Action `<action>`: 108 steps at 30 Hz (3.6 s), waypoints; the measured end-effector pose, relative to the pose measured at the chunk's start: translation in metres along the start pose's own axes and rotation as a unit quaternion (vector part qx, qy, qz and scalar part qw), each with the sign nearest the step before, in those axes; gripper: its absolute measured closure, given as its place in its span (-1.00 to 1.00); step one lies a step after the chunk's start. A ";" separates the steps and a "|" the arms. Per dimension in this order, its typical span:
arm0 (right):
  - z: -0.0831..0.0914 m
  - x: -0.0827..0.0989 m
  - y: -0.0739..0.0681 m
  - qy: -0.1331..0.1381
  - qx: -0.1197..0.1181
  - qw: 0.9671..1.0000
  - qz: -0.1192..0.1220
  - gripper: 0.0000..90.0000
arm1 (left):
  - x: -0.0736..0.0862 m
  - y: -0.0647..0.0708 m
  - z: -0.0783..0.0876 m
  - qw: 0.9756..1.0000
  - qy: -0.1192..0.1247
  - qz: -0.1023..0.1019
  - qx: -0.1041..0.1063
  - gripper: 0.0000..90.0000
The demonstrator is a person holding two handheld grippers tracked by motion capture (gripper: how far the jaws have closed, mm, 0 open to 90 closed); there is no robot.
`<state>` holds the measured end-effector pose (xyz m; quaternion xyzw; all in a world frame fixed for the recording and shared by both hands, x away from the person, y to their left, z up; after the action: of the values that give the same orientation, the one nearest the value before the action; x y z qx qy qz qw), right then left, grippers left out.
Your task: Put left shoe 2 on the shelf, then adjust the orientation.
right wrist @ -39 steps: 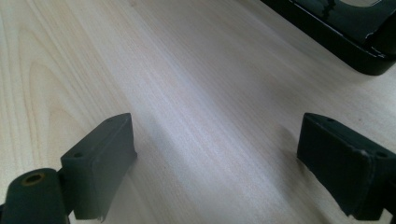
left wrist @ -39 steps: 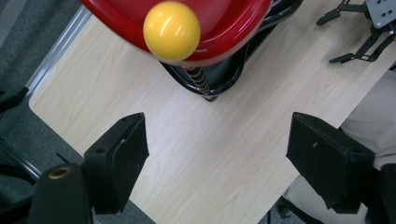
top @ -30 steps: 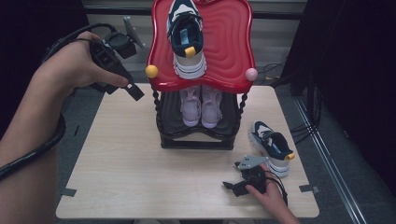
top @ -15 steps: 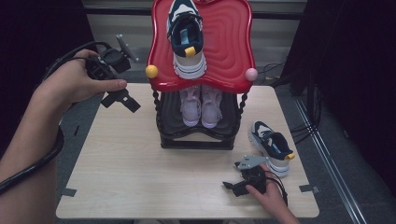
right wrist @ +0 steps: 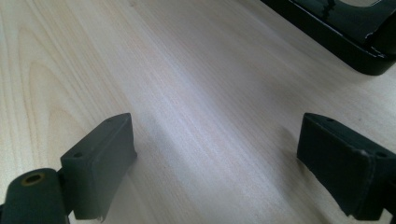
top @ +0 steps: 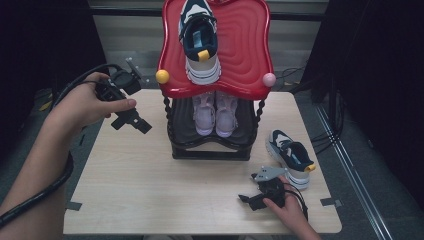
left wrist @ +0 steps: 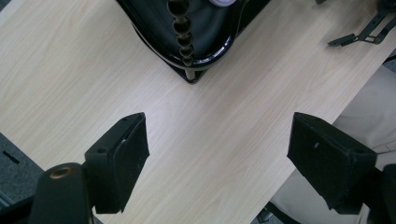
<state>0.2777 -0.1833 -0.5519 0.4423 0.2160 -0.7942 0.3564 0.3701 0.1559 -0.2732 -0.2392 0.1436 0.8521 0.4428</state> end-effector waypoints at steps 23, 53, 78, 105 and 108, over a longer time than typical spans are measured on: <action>0.000 0.000 0.000 0.002 0.001 1.000 0.001 -0.77 | 0.042 0.016 -0.051 0.999 0.001 -0.009 0.031 -0.56; 0.000 0.000 0.000 0.001 0.000 1.000 0.000 -0.76 | 0.099 0.031 -0.129 0.997 0.019 0.012 0.072 -0.55; 0.000 0.000 0.000 0.000 0.000 1.000 -0.001 -0.76 | 0.136 0.042 -0.190 0.995 0.045 0.022 0.088 -0.53; 0.000 0.000 0.000 0.002 -0.001 1.000 0.001 -0.77 | 0.163 0.047 -0.220 0.984 0.175 -0.019 0.016 -0.69; 0.000 0.000 0.000 0.001 -0.001 1.000 0.001 -0.76 | 0.166 0.047 -0.220 0.981 0.193 -0.017 0.012 -0.69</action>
<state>0.2780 -0.1831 -0.5521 0.4432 0.2168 -0.7930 0.3574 0.3106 0.1430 -0.5460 -0.3964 0.2320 0.7804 0.4244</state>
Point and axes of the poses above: each handheld gripper's, and its own axes: z roughly backward along the jaws, x roughly out of its underside, y roughly to its right, the point moved 6 cm from there along -z, roughly forward along the jaws, and after that the axes turned 13 degrees about y, right-handed, at the moved point
